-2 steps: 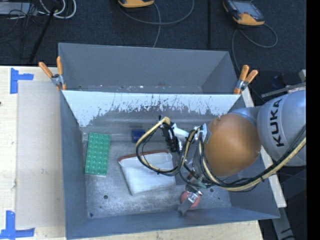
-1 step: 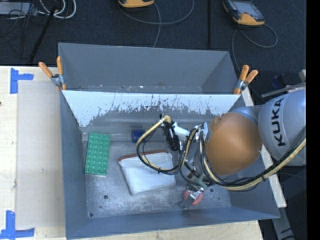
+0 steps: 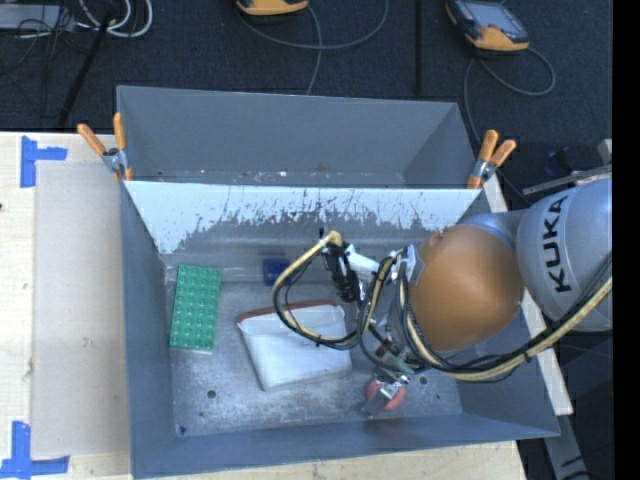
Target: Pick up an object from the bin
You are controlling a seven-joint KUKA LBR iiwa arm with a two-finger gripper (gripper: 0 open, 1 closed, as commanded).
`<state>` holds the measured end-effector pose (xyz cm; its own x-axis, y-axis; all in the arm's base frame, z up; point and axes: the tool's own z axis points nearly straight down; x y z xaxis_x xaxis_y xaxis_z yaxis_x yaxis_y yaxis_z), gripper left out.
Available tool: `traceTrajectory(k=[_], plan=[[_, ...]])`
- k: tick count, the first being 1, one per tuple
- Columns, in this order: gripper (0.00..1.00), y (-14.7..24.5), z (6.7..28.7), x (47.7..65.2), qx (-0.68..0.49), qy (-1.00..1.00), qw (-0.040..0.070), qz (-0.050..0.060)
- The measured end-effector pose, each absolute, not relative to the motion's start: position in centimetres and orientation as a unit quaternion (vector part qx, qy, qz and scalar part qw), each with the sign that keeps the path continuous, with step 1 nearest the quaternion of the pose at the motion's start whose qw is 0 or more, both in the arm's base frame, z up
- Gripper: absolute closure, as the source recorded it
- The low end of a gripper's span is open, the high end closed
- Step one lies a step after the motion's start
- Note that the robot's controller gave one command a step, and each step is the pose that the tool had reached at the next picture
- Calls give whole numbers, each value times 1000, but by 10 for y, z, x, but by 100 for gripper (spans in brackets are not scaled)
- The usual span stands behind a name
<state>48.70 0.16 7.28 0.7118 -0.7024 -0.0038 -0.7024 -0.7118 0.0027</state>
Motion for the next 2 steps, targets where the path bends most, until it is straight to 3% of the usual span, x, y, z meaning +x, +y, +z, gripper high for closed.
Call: traceTrajectory(k=[2], plan=[[100,1,73,487,925,-380,1,-2]])
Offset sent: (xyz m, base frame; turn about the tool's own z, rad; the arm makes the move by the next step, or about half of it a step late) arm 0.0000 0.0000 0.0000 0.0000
